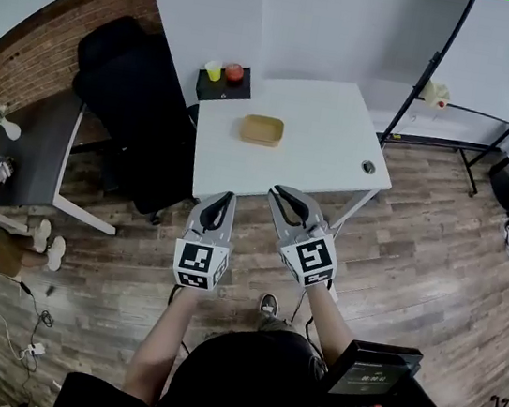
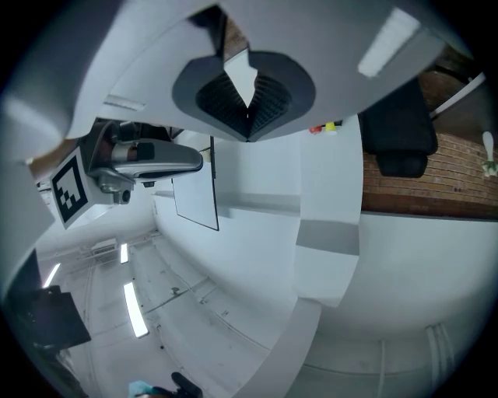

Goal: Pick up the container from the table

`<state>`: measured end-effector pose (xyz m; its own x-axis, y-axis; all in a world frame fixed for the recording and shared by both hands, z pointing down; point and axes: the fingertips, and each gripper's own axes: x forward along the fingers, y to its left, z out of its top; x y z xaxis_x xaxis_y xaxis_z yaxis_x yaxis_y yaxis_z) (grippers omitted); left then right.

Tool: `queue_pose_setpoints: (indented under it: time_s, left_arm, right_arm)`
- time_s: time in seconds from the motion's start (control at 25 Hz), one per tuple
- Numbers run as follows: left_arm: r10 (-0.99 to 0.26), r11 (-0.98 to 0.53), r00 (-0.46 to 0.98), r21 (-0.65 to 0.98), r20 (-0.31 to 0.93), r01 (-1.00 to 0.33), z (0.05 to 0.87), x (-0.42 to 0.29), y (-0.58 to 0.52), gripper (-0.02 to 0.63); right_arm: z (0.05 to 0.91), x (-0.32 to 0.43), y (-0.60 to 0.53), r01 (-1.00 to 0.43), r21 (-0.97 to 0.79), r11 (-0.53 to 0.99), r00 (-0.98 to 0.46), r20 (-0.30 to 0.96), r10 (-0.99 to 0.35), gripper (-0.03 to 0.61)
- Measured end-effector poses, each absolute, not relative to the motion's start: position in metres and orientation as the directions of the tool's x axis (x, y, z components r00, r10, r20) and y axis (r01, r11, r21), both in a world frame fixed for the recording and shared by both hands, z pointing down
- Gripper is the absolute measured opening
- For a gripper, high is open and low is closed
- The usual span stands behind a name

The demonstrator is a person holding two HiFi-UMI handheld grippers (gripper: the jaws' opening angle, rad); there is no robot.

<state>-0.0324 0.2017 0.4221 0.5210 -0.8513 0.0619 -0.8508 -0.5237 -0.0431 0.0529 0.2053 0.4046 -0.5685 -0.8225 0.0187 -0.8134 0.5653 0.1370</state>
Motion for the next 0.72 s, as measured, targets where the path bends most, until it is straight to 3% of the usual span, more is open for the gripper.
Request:
queue_pose_setpoints:
  time_s: [0.28,0.72]
  left_arm:
    - [-0.874,-0.481,0.478,-0.017,0.09,-0.876,0.436,-0.018,0.147,-0.003]
    - [-0.851,-0.517,0.517,0.024,0.091,-0.855,0.458,-0.059,0.038,-0.003]
  right_arm:
    - [0.421,0.066,0.146,-0.757,0.126,0.641,-0.64,0.056,-0.766,0.055]
    - [0.453,0.023,0.037,-0.746,0.14,0.651,-0.637,0.135,-0.759,0.06]
